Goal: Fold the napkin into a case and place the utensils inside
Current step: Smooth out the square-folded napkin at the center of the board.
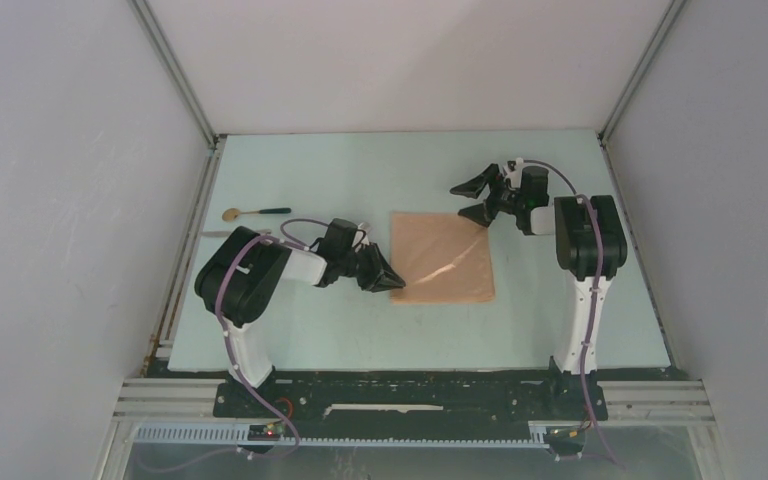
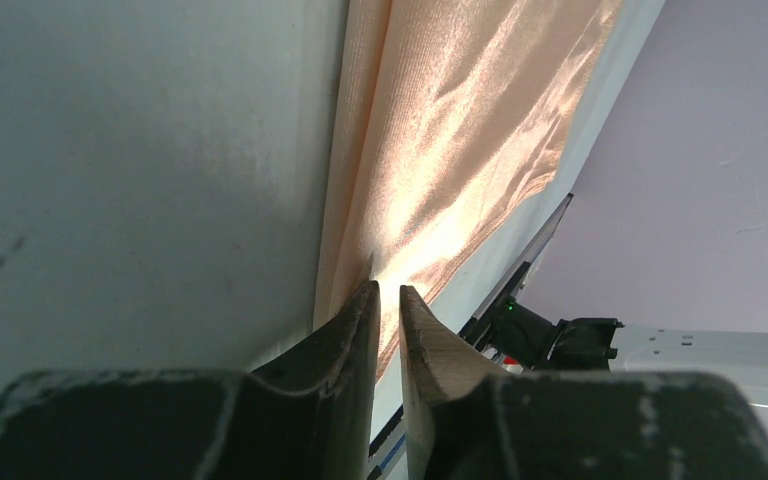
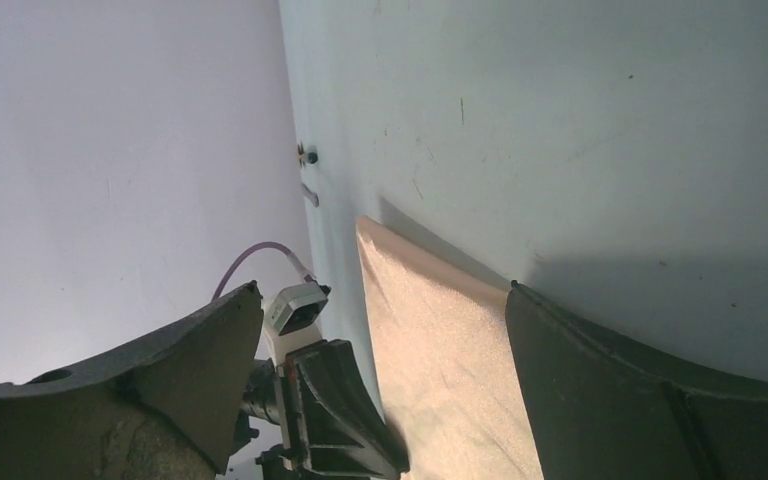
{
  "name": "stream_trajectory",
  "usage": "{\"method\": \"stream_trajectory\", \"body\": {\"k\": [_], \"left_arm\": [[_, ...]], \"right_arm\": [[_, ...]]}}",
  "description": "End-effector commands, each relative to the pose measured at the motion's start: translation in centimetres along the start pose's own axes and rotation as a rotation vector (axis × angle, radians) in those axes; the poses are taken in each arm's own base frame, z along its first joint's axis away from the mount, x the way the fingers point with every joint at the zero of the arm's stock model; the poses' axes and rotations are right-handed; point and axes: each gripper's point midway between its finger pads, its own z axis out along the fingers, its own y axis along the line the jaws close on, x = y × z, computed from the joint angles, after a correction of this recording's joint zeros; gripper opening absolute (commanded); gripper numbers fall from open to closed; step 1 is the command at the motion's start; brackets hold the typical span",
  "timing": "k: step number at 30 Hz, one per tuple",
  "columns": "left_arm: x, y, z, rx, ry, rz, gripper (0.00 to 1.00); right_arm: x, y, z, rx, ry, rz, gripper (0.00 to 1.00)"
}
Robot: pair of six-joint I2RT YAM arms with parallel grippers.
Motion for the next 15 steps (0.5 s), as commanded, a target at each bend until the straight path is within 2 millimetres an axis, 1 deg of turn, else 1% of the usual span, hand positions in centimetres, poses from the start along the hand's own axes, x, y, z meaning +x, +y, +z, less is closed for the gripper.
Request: {"method": "stream_trajectory", "body": {"k": [1,2,4,6,8,9,10,12,13,14,15], "left_arm": [[0.0,2.8,0.2,-0.084,-0.013,-0.021,0.23],[-0.1,2.5,0.2,-0.080,-0.014,-0.017,0.23],[-0.3,1.9,0.0,-0.069,-0.019,-0.007,0.24],[-0.6,0.9,-0.4,-0.060,-0.031,0.020,0.25],[-1.1,-0.4,-1.0,-0.055,-0.048,0.055,0.31],[-1.3,-1.3,-1.4,-0.046,-0.056,0.074,0.34],[-1.6,-2.2,-1.7,-0.032,-0.066,0.090,0.38],[-1.9,-4.4,-2.7,0.009,-0.074,0.116,0.46],[-2.0,-5.6,-3.2,0.029,-0.077,0.133,0.49],[-2.1,-6.9,-3.9,0.054,-0.086,0.158,0.51],[-2.2,-7.9,-4.6,0.064,-0.096,0.181,0.54]], "right_arm": [[-2.7,-1.3,-1.3,0.007,-0.074,-0.016,0.99],[-3.6,-1.1,-1.9,0.004,-0.088,-0.010,0.99],[-5.7,0.3,-3.6,-0.045,-0.116,-0.027,0.99],[-7.2,1.0,-5.3,-0.019,-0.106,-0.048,0.99],[-8.2,1.9,-7.2,0.054,-0.103,-0.082,1.00],[-8.1,2.4,-8.2,0.109,-0.100,-0.109,1.00],[-7.7,2.9,-9.1,0.177,-0.093,-0.137,1.00],[-5.5,2.7,-10.8,0.362,-0.064,-0.147,1.00],[-4.4,1.4,-12.0,0.504,-0.076,-0.136,1.00],[-2.6,1.1,-12.8,0.583,-0.058,-0.138,1.00],[-0.5,0.9,-13.4,0.634,-0.030,-0.149,1.00]]}}
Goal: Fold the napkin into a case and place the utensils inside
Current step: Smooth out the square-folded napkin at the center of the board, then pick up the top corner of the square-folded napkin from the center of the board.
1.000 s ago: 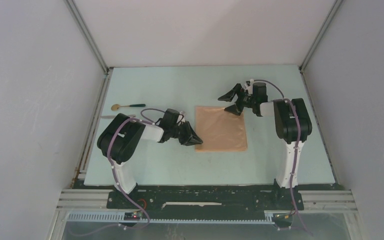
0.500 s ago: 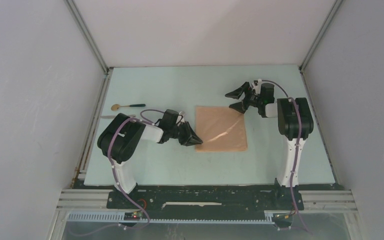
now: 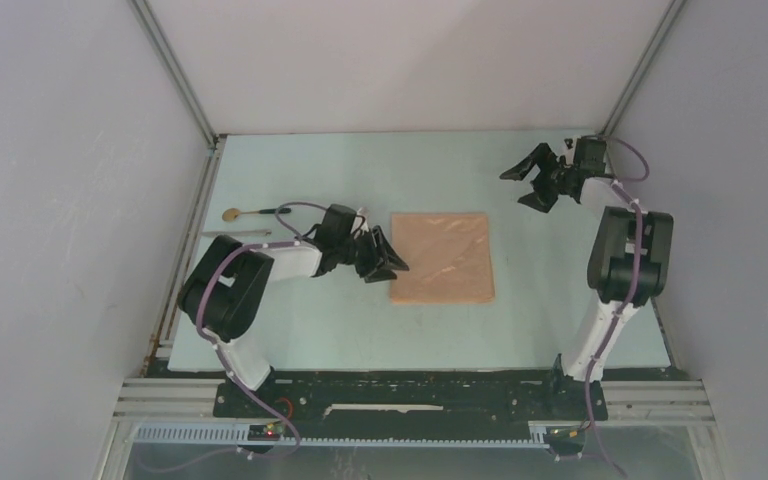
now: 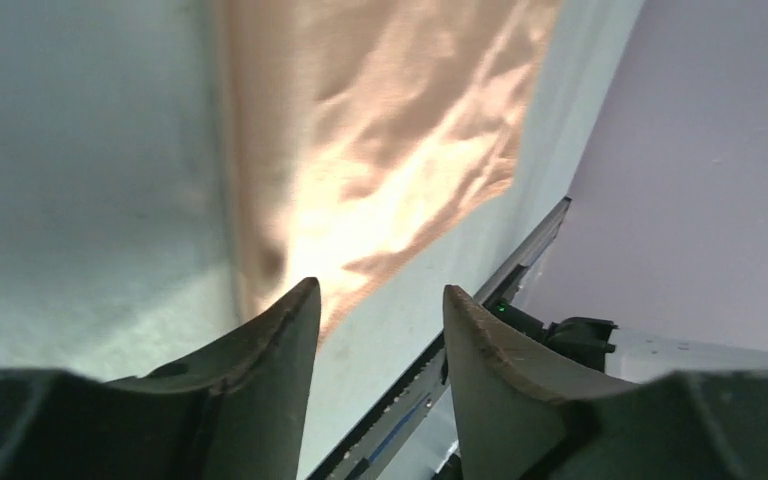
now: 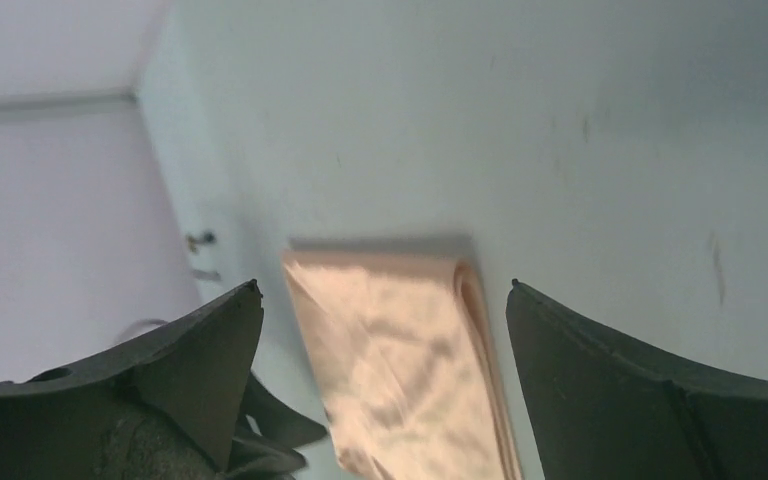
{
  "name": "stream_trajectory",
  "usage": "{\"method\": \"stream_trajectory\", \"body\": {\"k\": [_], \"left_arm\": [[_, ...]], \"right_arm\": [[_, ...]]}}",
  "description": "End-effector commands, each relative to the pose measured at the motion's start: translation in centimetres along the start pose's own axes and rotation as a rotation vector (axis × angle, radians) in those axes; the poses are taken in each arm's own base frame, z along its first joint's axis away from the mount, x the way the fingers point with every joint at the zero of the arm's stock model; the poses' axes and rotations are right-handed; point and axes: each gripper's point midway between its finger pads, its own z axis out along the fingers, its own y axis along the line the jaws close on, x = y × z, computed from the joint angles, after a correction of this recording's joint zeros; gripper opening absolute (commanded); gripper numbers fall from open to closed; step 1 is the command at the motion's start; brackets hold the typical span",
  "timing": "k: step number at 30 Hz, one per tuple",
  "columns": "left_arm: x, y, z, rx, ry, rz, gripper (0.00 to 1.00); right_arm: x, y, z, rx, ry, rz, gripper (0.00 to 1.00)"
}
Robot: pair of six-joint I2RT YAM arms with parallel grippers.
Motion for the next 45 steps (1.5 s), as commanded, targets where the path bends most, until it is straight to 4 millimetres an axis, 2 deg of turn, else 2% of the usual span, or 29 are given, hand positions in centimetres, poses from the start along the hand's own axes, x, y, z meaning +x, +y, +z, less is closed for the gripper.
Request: {"method": "stream_trajectory", "body": {"k": [1,3,5,7,9,11,12,15,17,22,26,28,39,45], "left_arm": [[-1.7,-6.0,-3.7,0.083,-0.077,0.150,0.56],[-1.5,-6.4,-4.9,0.057,-0.084,0.185,0.60],[-1.0,-5.8,-5.6,0.030,-0.087,0.197,0.63],[-0.4,-4.3,-5.8,0.005,-0.078,0.186,0.64],[0.1,-2.4,-5.7,-0.029,-0.075,0.170,0.65],[0.5,-1.0,-5.5,-0.051,-0.072,0.154,0.66],[0.7,-0.5,-5.2,-0.051,-0.064,0.147,0.66],[1.1,0.6,-4.4,-0.061,-0.038,0.119,0.65],[1.4,1.5,-3.8,-0.075,-0.023,0.104,0.61],[2.3,3.5,-2.6,-0.109,0.016,0.076,0.53],[2.9,3.7,-1.4,-0.098,0.023,0.079,0.41],[3.1,3.9,-1.1,-0.100,0.026,0.072,0.38],[3.6,4.8,-0.8,-0.111,0.029,0.058,0.31],[3.6,4.6,-0.8,-0.102,0.028,0.057,0.30]], "right_arm": [[9.2,-0.1,-5.8,0.361,0.136,-0.173,1.00],[12.6,-0.4,-7.3,0.372,0.138,-0.187,0.99],[16.1,-0.1,-8.4,0.353,0.158,-0.196,0.92],[18.7,-0.3,-9.5,0.352,0.176,-0.217,0.82],[20.5,-1.5,-10.2,0.382,0.199,-0.213,0.74],[21.8,-2.4,-10.6,0.385,0.218,-0.201,0.52],[22.1,-2.7,-10.8,0.389,0.219,-0.201,0.46],[22.4,-3.6,-11.5,0.408,0.201,-0.209,0.46],[22.9,-3.4,-11.5,0.379,0.219,-0.199,0.48],[23.5,-3.6,-11.3,0.360,0.237,-0.175,0.46],[23.4,-4.3,-11.0,0.369,0.231,-0.163,0.41],[23.4,-4.7,-10.7,0.370,0.236,-0.156,0.39],[23.7,-5.9,-9.1,0.367,0.265,-0.126,0.34],[23.6,-6.5,-9.0,0.388,0.265,-0.124,0.37]]}}
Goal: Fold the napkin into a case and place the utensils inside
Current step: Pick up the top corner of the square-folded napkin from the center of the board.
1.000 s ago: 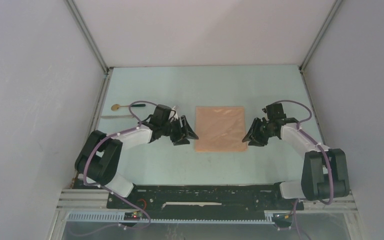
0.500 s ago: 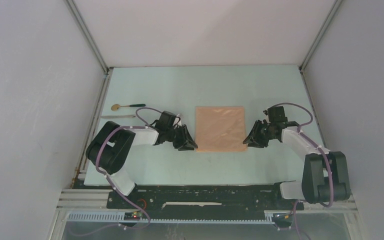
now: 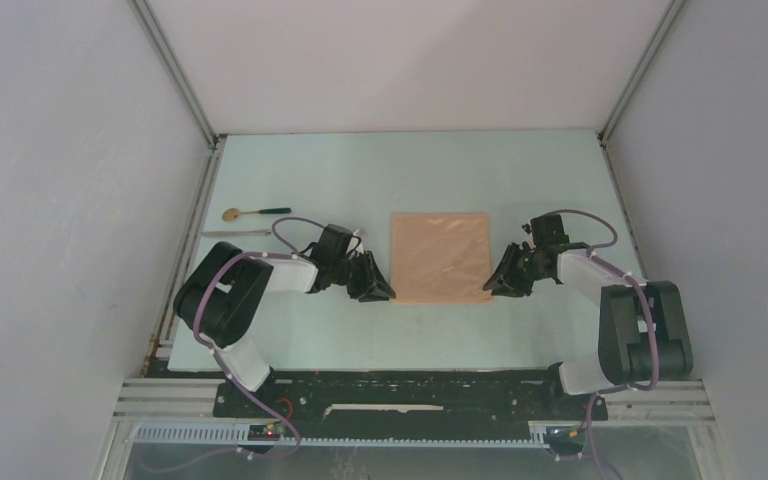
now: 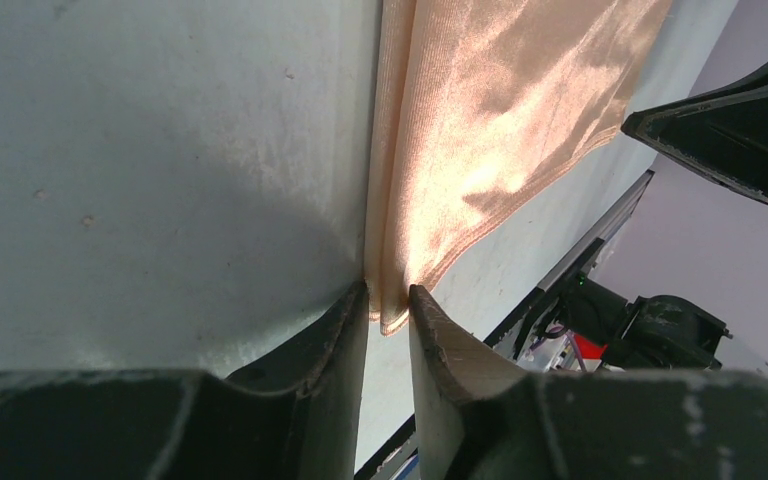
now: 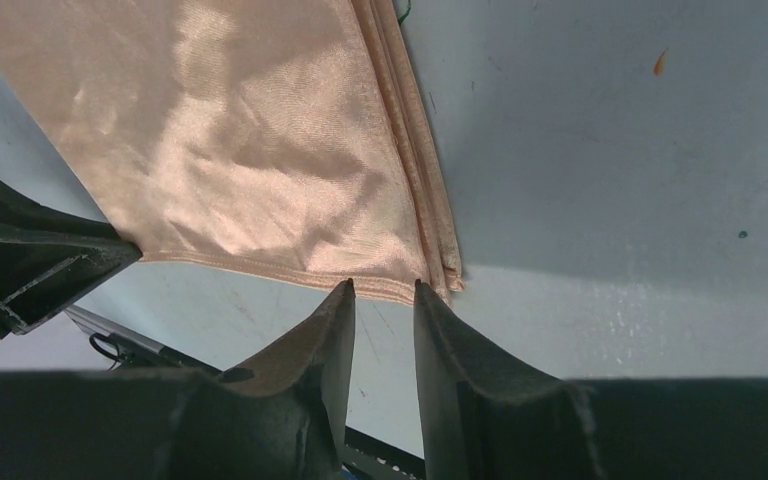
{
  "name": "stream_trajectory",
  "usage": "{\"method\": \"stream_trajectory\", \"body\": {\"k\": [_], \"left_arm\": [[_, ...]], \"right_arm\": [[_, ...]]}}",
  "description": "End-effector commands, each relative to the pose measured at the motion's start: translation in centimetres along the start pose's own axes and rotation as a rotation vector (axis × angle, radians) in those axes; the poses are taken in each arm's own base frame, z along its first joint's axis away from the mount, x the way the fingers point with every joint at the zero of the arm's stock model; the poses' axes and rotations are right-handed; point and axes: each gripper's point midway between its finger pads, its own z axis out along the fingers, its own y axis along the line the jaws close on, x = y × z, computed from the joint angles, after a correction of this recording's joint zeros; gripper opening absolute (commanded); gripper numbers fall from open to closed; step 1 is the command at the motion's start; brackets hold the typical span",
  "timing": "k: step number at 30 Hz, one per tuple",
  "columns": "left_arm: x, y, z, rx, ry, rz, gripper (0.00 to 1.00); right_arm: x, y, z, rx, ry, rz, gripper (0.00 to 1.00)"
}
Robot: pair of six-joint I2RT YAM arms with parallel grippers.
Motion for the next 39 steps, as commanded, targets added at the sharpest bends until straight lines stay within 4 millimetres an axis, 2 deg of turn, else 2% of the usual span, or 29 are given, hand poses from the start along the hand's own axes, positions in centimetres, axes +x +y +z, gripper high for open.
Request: {"method": "stream_trajectory", "body": {"k": [1,13,19,34,39], "left_arm": [[0.3,0.7,0.3,-0.018,-0.001,-0.004,0.30],[0.4,0.6,0.3,-0.013,0.003,-0.006,0.30],[0.4,0.7,0.3,-0.012,0.003,-0.007,0.30],[0.4,0.3,0.2,0.000,-0.001,-0.005,0.30],[0.5,0.3,0.2,-0.002,0.001,-0.006,0.30]], "right_arm": [[-0.6,-0.1,0.1,0.004,-0.025,-0.007,0.38],[-0.4,0.1,-0.6,0.001,-0.030,-0.024,0.42],[-0.4,0.6,-1.9,-0.009,-0.059,-0.041,0.45],[0.0,-0.5,0.2,0.002,-0.013,-0.012,0.46],[0.0,-0.3,0.5,-0.014,-0.011,-0.010,0.45]]}}
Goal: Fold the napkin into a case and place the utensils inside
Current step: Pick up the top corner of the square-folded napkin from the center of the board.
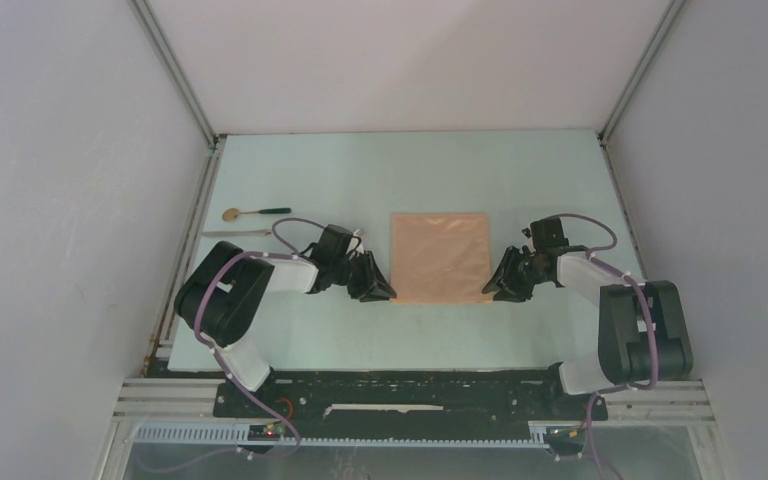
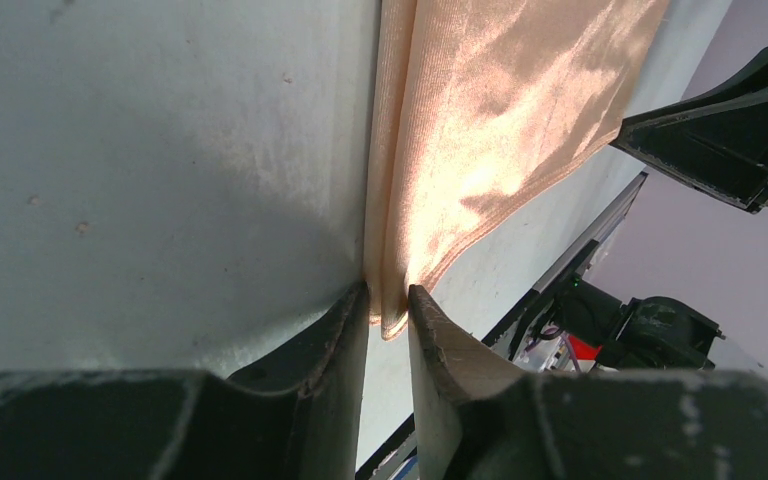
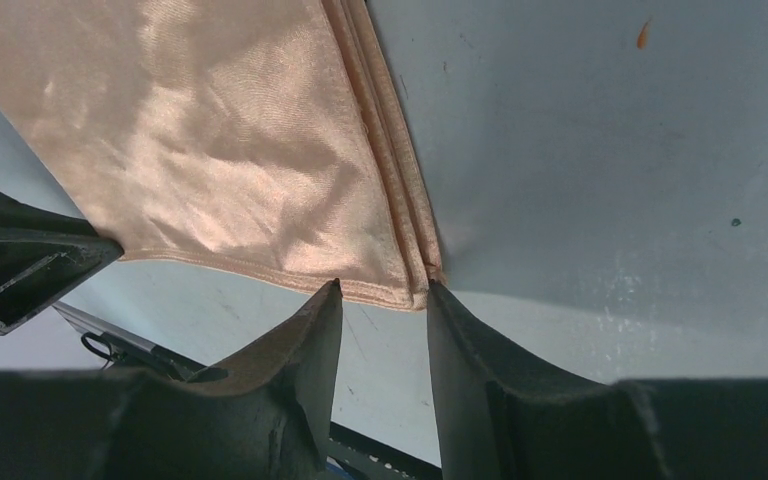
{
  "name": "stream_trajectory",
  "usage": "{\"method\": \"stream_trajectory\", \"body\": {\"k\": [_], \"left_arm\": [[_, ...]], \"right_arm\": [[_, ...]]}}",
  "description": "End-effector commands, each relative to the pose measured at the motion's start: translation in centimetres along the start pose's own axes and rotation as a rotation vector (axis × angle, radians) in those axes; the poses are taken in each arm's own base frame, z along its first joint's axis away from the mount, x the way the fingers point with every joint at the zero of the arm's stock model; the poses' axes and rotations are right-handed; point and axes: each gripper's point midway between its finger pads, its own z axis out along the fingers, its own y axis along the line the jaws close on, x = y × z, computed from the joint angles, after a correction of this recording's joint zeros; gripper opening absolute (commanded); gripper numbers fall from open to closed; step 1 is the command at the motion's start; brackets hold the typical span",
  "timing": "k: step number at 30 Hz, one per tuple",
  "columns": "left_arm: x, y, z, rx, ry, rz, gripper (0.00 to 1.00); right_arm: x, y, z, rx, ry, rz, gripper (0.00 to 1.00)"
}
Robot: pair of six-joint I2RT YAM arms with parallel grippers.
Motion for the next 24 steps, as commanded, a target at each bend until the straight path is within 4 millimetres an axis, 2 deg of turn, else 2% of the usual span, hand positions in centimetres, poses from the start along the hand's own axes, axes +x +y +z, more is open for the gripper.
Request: {"method": "stream_trajectory", "body": {"k": [1,7,16,21,24], "left_arm": [[0.5,0.6,0.1,-0.014,0.002,0.003,0.30],[0.5,0.5,0.2,-0.013,0.004,0.005,0.30],[0.6,0.3,0.1,-0.010,0.005,0.008,0.33],[0.8,0.3,0.2,-0.013,0.007,0.010,0.34],[1.1,0.4,0.3,-0.016,0.015,0.012,0.38]], "right_arm": [[-0.8,0.6,0.0,-0.033,-0.028,-0.018,0.44],[-0.8,0.7,-0.5,-0.031,-0.039,-0.026,0.41],[-0.8,1.1,-1.6,-0.038,-0.065,-0.036,0.46],[-0.7,1.1,-1.3,-0.046,-0.053,-0.033,0.46],[-0.7,1.1,-1.0,-0.045,-0.047,-0.031,0.45]]}}
